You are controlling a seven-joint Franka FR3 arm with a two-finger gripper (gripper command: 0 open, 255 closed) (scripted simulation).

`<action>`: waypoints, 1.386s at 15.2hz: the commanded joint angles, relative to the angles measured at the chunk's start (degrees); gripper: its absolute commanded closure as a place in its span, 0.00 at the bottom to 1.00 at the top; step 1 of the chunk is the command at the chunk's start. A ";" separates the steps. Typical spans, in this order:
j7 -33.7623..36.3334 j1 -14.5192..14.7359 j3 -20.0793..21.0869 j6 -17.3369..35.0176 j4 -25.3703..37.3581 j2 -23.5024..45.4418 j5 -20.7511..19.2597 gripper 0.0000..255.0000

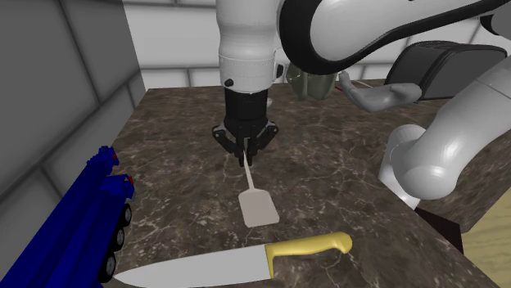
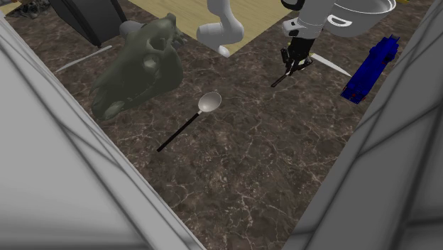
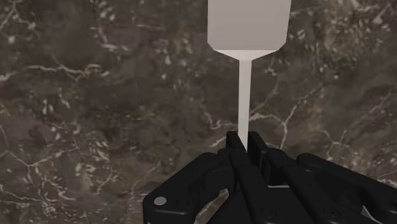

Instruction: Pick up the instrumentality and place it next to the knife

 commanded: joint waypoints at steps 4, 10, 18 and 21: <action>0.06 -0.01 0.11 0.49 -0.32 0.15 -0.01 1.00; 0.05 -0.01 0.11 0.48 -0.32 0.15 -0.01 0.00; 0.20 -0.25 -0.65 -6.79 6.84 0.01 -0.46 0.00; 0.20 -0.25 -0.65 -6.79 6.84 0.01 -0.46 0.00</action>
